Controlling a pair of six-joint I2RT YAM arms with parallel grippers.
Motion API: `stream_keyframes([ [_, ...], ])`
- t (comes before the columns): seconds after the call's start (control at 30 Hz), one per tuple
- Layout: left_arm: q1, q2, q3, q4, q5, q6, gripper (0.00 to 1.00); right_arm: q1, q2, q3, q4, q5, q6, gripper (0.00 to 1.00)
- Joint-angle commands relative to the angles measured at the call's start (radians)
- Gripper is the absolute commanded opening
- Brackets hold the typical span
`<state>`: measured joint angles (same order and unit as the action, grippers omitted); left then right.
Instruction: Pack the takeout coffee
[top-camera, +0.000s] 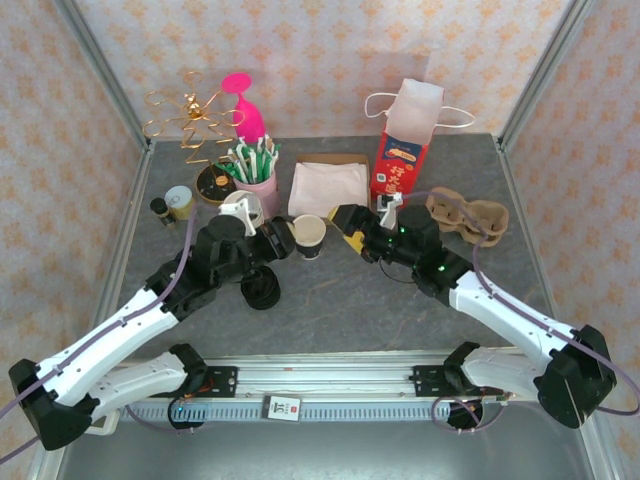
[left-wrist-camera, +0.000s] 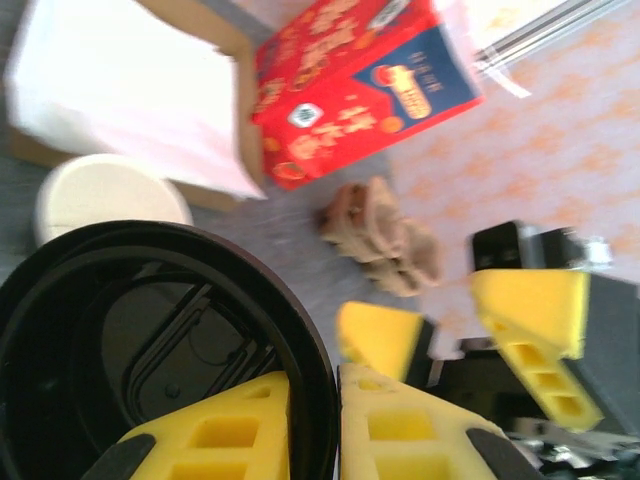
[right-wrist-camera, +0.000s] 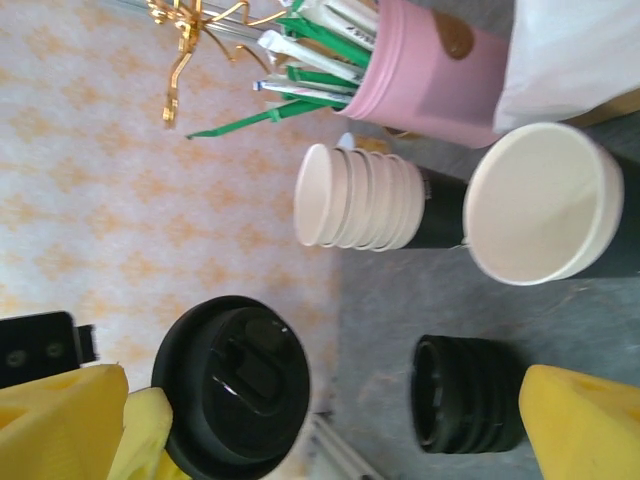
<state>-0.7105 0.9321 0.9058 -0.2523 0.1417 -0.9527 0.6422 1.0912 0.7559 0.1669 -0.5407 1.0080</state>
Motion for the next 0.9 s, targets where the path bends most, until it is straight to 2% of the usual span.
stream_keyframes([
  [0.0,0.006,0.029,-0.025,0.233,0.064,-0.09,0.15,-0.01,-0.004,-0.009,0.107,-0.097,0.165,1.0],
  [0.13,0.01,0.056,-0.022,0.332,0.062,-0.106,0.15,-0.016,0.012,-0.043,0.213,-0.146,0.298,1.0],
  [0.4,0.038,0.112,-0.03,0.523,0.161,-0.184,0.13,-0.016,0.062,-0.061,0.4,-0.212,0.438,1.0],
  [0.87,0.04,0.148,-0.036,0.613,0.213,-0.225,0.11,-0.027,0.122,0.004,0.482,-0.236,0.495,1.0],
])
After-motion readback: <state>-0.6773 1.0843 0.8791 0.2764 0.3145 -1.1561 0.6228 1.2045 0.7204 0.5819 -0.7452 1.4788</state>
